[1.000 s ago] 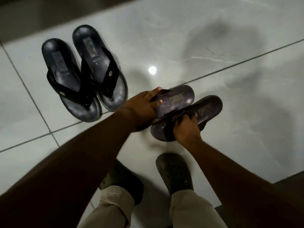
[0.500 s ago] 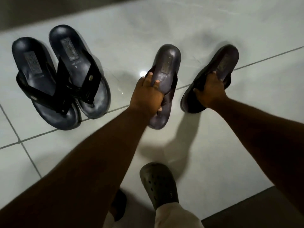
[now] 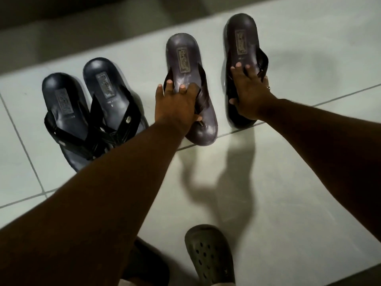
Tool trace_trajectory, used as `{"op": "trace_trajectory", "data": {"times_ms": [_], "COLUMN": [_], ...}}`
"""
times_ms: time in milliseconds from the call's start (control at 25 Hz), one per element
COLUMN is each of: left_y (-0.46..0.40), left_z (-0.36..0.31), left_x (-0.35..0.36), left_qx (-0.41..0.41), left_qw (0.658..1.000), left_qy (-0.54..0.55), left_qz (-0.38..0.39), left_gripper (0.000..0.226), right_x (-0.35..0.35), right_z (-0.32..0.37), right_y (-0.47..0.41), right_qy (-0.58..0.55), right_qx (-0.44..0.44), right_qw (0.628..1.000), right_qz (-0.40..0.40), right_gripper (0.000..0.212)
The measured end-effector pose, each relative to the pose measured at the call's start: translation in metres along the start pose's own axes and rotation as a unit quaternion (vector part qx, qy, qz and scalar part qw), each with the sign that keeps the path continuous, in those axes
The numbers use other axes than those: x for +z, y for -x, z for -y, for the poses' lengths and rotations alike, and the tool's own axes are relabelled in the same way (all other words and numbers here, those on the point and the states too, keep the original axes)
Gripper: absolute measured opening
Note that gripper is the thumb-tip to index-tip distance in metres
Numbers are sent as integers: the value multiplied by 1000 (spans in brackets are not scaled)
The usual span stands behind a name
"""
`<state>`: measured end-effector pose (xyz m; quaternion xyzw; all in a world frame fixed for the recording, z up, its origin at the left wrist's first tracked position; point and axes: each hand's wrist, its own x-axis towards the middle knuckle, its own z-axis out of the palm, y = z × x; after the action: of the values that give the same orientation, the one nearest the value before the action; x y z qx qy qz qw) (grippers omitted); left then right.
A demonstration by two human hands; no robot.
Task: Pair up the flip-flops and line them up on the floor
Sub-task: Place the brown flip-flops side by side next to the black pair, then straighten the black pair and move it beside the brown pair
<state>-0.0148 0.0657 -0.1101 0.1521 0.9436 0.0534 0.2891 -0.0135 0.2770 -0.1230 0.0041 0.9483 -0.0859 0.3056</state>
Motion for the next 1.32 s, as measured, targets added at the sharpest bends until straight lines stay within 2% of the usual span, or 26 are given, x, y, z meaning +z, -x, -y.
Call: {"op": "trace_trajectory", "data": {"times_ms": [160, 280, 440, 760, 800, 880, 960, 1000, 1080, 1160, 1240, 1320], "left_y": [0, 5, 4, 5, 10, 29, 62, 81, 114, 133, 135, 127], "left_z": [3, 8, 6, 10, 13, 29, 67, 91, 145, 194, 222, 231], "left_x": [-2, -2, -2, -3, -6, -10, -15, -17, -19, -18, -5, 14], "left_qx": [-13, -38, -46, -10, 4, 25, 10, -14, -84, -137, -121, -62], "left_qw": [997, 996, 997, 998, 999, 999, 996, 994, 992, 990, 989, 992], "left_qy": [-59, -51, -41, -56, -46, -24, -1, 9, 22, 34, 27, 30], "left_qz": [37, 58, 53, 38, 27, -31, -87, -105, -95, -9, 86, 105], "left_gripper": [83, 84, 84, 90, 90, 86, 80, 80, 85, 90, 89, 73], "right_x": [3, 4, 11, 2, -4, -13, -16, -13, -3, 6, 13, 27], "right_z": [6, 16, 36, 48, 50, 67, 106, 132, 187, 233, 256, 262], "right_y": [-4, -1, 2, 8, 11, 22, 37, 43, 44, 32, 13, -2], "right_qy": [23, 12, 20, 26, 18, -29, -56, -52, -46, -21, 31, 65], "right_qx": [-24, -32, -62, -58, -53, -47, -76, -97, -141, -171, -183, -164], "right_qw": [999, 999, 997, 996, 997, 997, 985, 982, 985, 985, 981, 978], "right_qz": [5, 16, 31, 58, 46, -47, -147, -153, -88, -9, 59, 109], "right_gripper": [82, 79, 74, 73, 76, 79, 71, 67, 63, 68, 75, 76]}}
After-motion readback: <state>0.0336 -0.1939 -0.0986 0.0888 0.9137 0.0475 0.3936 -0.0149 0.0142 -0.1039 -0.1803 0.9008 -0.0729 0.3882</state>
